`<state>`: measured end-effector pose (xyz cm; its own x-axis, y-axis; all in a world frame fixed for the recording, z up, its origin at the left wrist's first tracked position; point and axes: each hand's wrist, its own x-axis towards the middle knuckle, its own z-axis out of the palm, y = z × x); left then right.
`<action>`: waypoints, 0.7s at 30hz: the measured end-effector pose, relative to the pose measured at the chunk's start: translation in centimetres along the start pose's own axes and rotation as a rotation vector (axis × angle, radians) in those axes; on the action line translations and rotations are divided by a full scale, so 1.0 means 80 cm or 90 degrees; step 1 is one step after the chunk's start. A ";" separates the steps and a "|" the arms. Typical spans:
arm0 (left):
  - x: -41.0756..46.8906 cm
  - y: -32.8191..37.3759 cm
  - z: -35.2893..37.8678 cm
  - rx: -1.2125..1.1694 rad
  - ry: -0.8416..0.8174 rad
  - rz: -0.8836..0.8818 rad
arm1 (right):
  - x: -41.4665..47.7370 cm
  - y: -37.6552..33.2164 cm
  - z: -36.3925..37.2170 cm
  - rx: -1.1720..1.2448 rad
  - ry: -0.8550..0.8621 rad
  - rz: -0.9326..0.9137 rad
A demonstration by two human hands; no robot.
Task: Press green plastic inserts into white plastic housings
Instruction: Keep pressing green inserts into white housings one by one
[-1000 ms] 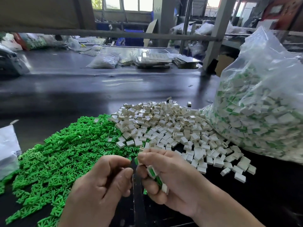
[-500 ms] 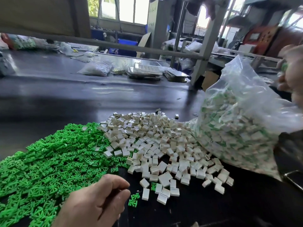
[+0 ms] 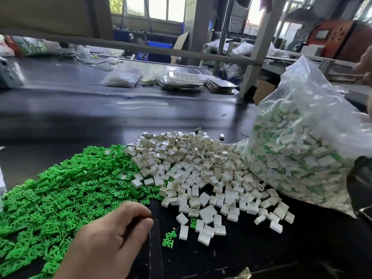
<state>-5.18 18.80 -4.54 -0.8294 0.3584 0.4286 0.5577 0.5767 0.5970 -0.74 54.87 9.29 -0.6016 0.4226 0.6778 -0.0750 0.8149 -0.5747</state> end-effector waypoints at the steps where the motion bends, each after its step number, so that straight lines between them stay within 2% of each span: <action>1: 0.001 -0.003 -0.002 0.029 0.017 -0.012 | 0.000 -0.010 0.007 -0.006 -0.018 -0.016; 3: 0.003 -0.014 -0.008 0.108 0.042 -0.027 | -0.045 -0.039 0.025 0.046 -0.054 -0.078; 5: 0.006 -0.033 -0.016 0.211 0.017 -0.096 | -0.096 -0.050 0.052 -0.052 -0.146 -0.178; 7: 0.009 -0.054 -0.024 0.364 -0.064 -0.204 | -0.145 -0.059 0.090 -0.199 -0.367 -0.215; 9: 0.013 -0.066 -0.031 0.452 -0.172 -0.291 | -0.183 -0.059 0.122 -0.279 -0.619 -0.148; 10: 0.014 -0.068 -0.032 0.451 -0.212 -0.320 | -0.191 -0.052 0.134 -0.308 -0.685 -0.125; 12: 0.013 -0.068 -0.025 0.427 -0.266 -0.334 | -0.200 -0.043 0.152 -0.335 -0.725 -0.138; 15: 0.012 -0.066 -0.006 0.418 -0.298 -0.272 | -0.208 -0.042 0.175 -0.333 -0.716 -0.168; 18: 0.014 -0.062 0.003 0.409 -0.308 -0.206 | -0.205 -0.049 0.201 -0.318 -0.699 -0.159; 21: 0.014 -0.057 0.004 0.408 -0.269 -0.147 | -0.197 -0.063 0.221 -0.309 -0.628 -0.192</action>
<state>-8.68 16.78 -6.98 -0.9355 0.3522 -0.0285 0.3492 0.9338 0.0781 -4.92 37.08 -6.60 -0.9902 -0.1378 -0.0213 -0.1362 0.9884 -0.0665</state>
